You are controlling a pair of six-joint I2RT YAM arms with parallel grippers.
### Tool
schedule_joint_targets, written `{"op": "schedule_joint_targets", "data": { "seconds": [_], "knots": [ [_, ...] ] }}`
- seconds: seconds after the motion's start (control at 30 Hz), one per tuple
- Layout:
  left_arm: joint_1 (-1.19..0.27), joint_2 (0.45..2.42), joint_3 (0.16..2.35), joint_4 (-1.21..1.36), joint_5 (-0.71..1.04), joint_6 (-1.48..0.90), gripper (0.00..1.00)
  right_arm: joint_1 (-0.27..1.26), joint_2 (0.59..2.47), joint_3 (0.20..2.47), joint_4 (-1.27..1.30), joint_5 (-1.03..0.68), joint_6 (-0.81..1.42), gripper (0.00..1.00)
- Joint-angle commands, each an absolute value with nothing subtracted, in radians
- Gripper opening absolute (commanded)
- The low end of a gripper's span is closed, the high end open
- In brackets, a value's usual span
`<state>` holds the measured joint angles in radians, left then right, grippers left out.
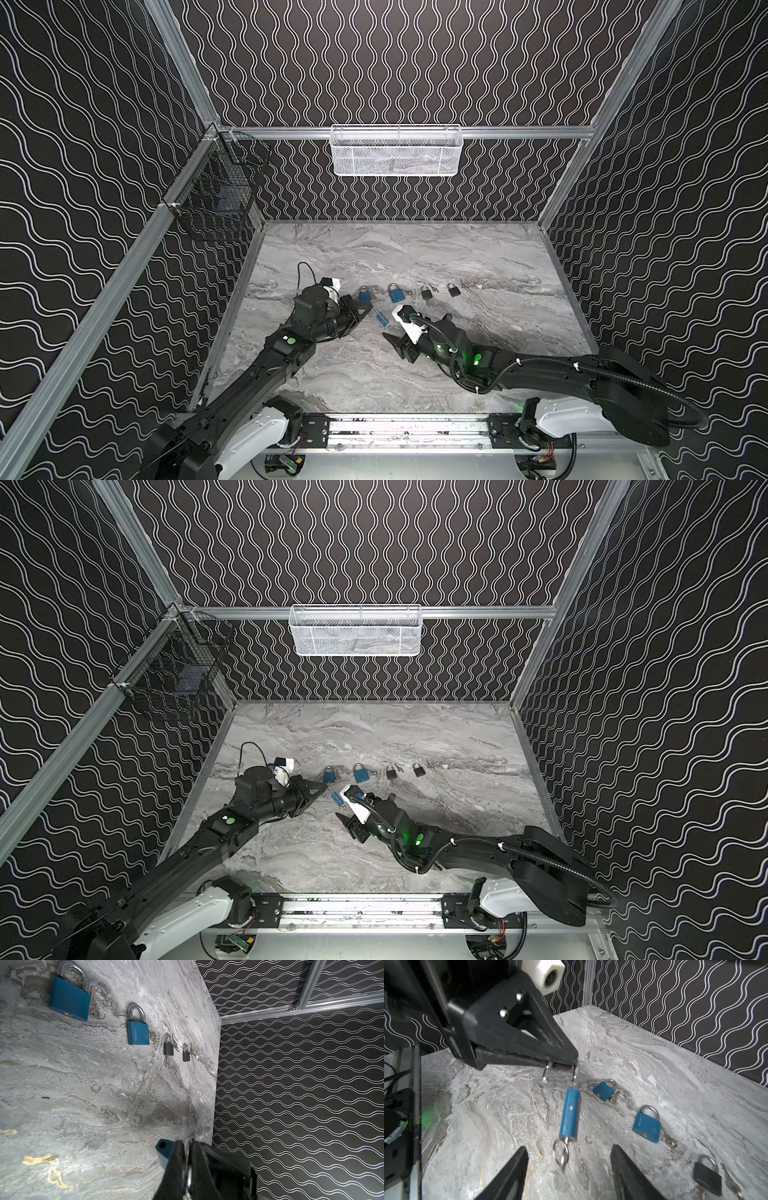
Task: Lock with the key
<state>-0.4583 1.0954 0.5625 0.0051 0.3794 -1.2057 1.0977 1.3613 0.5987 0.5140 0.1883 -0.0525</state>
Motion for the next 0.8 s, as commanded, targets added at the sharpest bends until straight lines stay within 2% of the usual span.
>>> {"op": "schedule_joint_targets", "data": {
  "seconds": [0.0, 0.27, 0.67, 0.77],
  "knots": [
    [-0.460, 1.089, 0.558, 0.058, 0.385, -1.225, 0.00, 1.099, 1.390, 0.630, 0.581, 0.180, -0.068, 0.64],
    [-0.459, 1.088, 0.560, 0.056, 0.391, -1.221, 0.00, 1.097, 1.450, 0.647, 0.618, 0.198, -0.061, 0.59],
    [-0.459, 1.094, 0.557, 0.065, 0.402, -1.222, 0.00, 1.090, 1.479, 0.627, 0.692, 0.225, -0.048, 0.34],
    [-0.459, 1.092, 0.549, 0.075, 0.400, -1.228, 0.00, 1.089, 1.477, 0.642, 0.664, 0.223, -0.039, 0.33]
  ]
}}
